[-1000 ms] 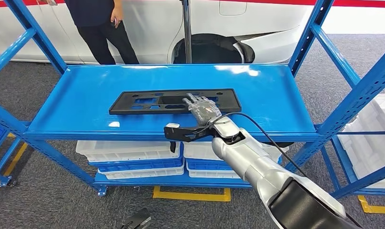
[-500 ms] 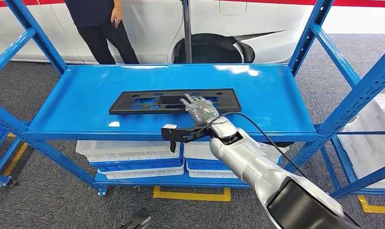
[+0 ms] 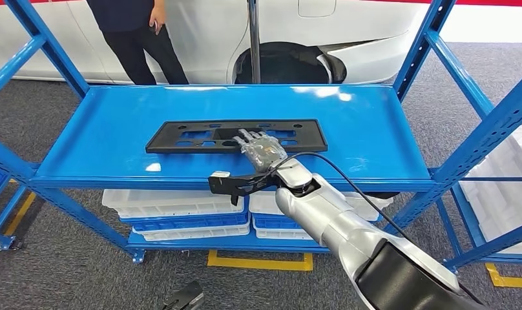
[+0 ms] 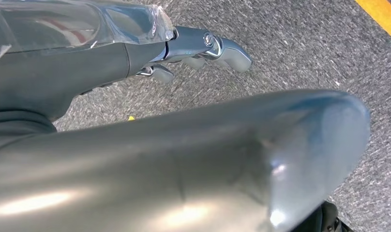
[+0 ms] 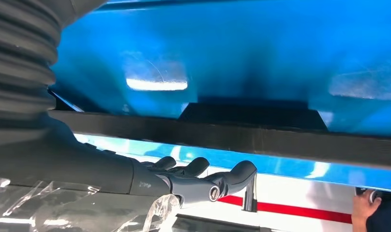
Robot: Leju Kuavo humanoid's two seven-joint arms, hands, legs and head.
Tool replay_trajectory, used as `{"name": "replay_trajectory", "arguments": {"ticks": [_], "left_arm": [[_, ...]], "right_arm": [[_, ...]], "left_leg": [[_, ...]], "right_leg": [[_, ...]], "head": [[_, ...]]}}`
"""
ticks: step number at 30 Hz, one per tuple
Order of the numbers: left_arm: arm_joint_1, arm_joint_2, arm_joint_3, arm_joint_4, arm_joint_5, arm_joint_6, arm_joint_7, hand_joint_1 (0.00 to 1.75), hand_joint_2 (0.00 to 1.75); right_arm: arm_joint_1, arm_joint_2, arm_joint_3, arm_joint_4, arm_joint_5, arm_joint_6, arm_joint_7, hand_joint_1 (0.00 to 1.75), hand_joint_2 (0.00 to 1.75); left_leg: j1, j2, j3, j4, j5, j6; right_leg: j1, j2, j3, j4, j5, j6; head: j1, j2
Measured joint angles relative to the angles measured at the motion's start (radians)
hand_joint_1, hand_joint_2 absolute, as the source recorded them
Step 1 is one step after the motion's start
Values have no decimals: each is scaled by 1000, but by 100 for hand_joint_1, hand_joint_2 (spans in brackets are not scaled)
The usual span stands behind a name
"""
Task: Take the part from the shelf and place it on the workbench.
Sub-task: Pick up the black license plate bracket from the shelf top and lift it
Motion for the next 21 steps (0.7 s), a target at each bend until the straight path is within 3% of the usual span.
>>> {"name": "replay_trajectory", "arguments": {"ticks": [21], "left_arm": [[6,0,17,0,2,-12,-2,0,0]], "right_arm": [[-30,16,0,-4,-9,-24,-3,0,175]], "left_leg": [[0,0,-4,0,0,0]], "right_leg": [[0,0,-3,0,0,0]], "head": [[0,0]]}}
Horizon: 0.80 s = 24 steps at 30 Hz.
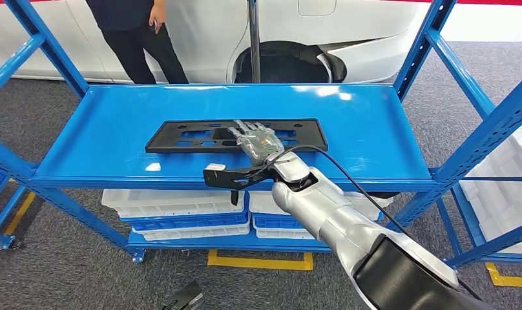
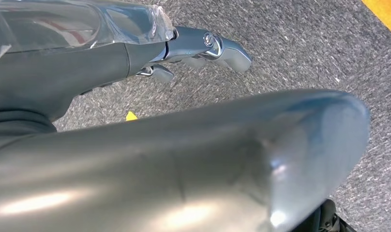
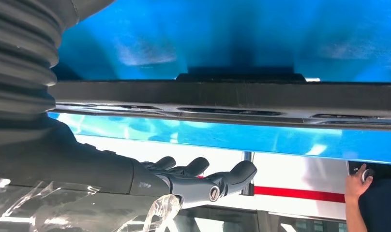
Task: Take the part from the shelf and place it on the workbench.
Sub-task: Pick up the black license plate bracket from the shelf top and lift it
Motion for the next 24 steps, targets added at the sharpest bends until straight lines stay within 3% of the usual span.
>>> {"name": "replay_trajectory", "arguments": {"ticks": [24], "left_arm": [[5,0,2,0,-17,-21,0,0,0]], "right_arm": [[-30,17,0,-62,-55,13,-19,0,175]], "left_leg": [[0,0,-1,0,0,0]], "right_leg": [[0,0,-1,0,0,0]], "head": [[0,0]]}}
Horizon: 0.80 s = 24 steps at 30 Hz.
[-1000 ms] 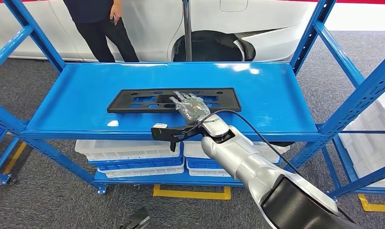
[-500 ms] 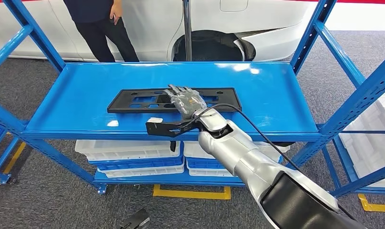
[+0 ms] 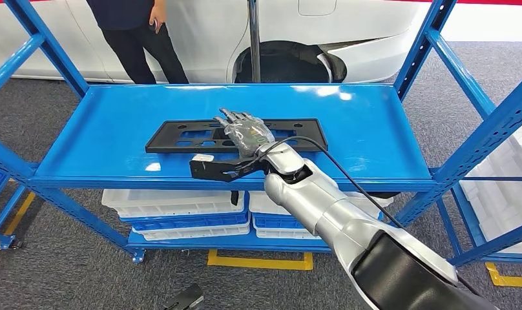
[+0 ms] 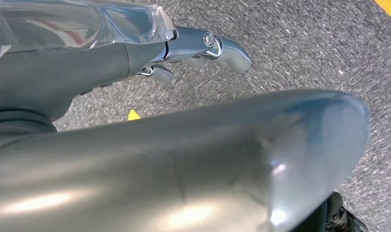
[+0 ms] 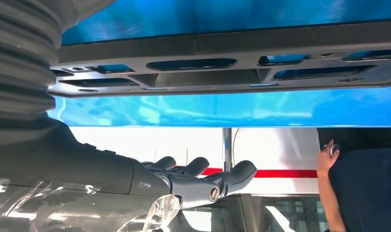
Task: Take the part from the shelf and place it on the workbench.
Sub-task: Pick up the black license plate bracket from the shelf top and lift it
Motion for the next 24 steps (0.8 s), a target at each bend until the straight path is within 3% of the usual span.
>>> {"name": "replay_trajectory", "arguments": {"ticks": [24], "left_arm": [[2,0,5,2,-1,2,10,0,0]], "right_arm": [[10,-32,0,42,-16,6,51,0,175]], "left_leg": [[0,0,0,0,0,0]], "right_leg": [[0,0,-1,0,0,0]], "head": [[0,0]]}}
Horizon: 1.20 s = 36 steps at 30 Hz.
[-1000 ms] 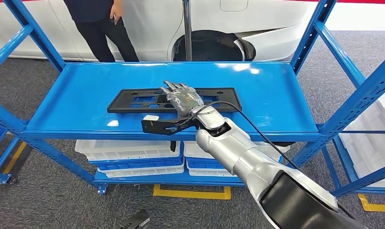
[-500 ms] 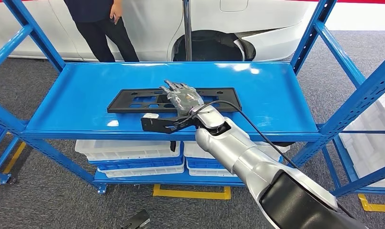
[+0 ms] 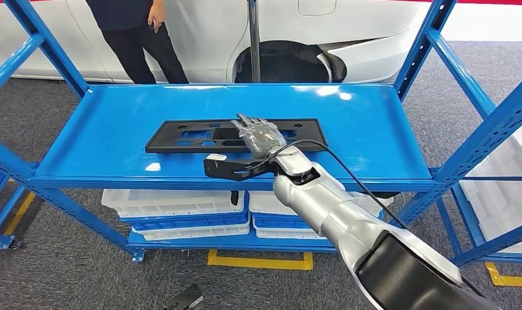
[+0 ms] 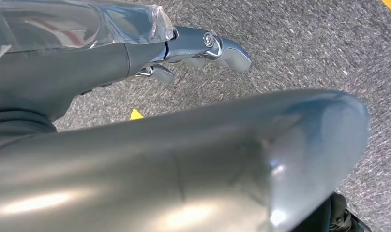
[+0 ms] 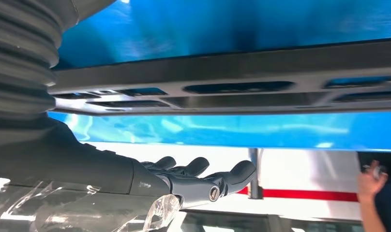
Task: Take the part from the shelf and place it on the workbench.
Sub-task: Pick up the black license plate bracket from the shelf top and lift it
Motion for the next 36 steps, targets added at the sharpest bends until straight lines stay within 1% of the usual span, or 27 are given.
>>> {"name": "replay_trajectory", "arguments": {"ticks": [6,13,17,28,36], "left_arm": [[1,1,0,1,-2,0,3,0,0],[3,6,0,2,-4,1,8,0,0],[3,8,0,3,-5,0,10,0,0],[3,10,0,4,-4,-2,11,0,0],[3,10,1,4,-4,0,11,0,0]], "right_arm": [[0,-27,-1,8,-19,-3,14,0,175],[-2,-75,-14,9,-51,-8,31,0,175],[-2,-94,-25,9,-58,-8,39,0,175],[-2,-119,-36,9,-74,-5,42,0,175],[-2,-127,-38,9,-75,-5,42,0,175]], "left_leg": [[0,0,0,0,0,0],[0,0,0,0,0,0],[0,0,0,0,0,0],[0,0,0,0,0,0],[0,0,0,0,0,0]], "right_leg": [[0,0,0,0,0,0],[0,0,0,0,0,0],[0,0,0,0,0,0],[0,0,0,0,0,0],[0,0,0,0,0,0]], "head": [[0,0],[0,0],[0,0],[0,0],[0,0]]}}
